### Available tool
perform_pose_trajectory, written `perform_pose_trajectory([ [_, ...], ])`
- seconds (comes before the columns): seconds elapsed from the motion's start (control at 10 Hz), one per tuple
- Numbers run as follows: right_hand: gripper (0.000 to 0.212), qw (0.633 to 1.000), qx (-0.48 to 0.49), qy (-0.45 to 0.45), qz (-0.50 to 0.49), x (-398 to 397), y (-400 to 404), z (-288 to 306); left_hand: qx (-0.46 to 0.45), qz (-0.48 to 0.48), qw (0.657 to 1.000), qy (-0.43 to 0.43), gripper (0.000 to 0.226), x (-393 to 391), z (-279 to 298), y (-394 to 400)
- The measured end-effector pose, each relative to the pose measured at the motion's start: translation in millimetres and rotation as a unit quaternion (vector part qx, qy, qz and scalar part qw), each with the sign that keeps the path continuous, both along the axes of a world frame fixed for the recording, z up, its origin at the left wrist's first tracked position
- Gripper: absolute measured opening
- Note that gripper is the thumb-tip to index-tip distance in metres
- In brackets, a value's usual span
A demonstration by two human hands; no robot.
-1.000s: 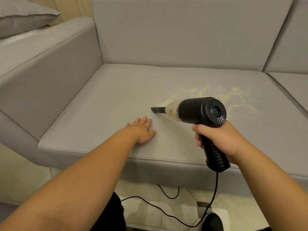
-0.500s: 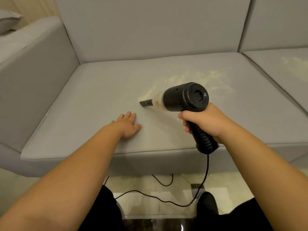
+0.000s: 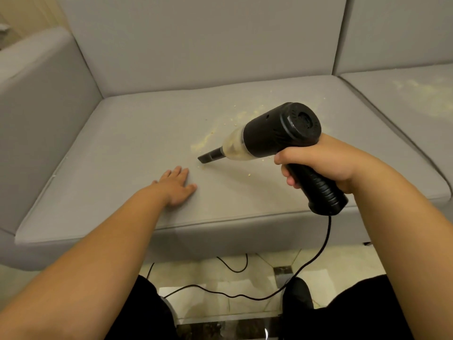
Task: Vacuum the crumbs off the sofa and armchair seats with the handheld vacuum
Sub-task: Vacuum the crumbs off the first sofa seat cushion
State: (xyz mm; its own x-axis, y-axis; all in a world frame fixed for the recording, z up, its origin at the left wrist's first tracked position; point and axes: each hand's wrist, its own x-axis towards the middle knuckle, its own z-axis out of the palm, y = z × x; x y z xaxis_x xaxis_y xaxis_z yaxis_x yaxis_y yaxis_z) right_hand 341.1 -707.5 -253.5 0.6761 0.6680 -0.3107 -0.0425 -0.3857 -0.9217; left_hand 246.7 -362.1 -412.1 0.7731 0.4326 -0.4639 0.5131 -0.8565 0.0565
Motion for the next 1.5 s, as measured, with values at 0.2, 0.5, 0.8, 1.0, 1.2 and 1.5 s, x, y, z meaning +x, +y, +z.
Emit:
perform_pose_trajectory([
  [0.2,0.028,0.999,-0.029,0.009,0.011,-2,4,-3,-0.004,0.005,1.000,0.001,0.076,-1,1,-2],
  [0.5,0.011,0.999,-0.018,-0.026,-0.005,-8,21,-19,-0.005,0.009,1.000,0.003,0.076,-1,1,-4],
  [0.8,0.009,0.998,-0.002,-0.035,-0.056,-6,37,-29,-0.010,0.005,1.000,0.005,0.076,-1,7,-3],
  [1.0,0.010,0.999,-0.019,-0.047,0.004,-5,49,-26,0.005,-0.003,1.000,0.009,0.074,-3,9,-5],
  [1.2,0.016,0.991,-0.048,-0.113,-0.046,9,75,-29,0.015,-0.016,1.000,-0.006,0.074,2,4,2],
  [1.5,0.012,0.986,0.001,-0.079,-0.144,20,79,-41,0.002,-0.014,1.000,-0.010,0.075,11,3,6],
])
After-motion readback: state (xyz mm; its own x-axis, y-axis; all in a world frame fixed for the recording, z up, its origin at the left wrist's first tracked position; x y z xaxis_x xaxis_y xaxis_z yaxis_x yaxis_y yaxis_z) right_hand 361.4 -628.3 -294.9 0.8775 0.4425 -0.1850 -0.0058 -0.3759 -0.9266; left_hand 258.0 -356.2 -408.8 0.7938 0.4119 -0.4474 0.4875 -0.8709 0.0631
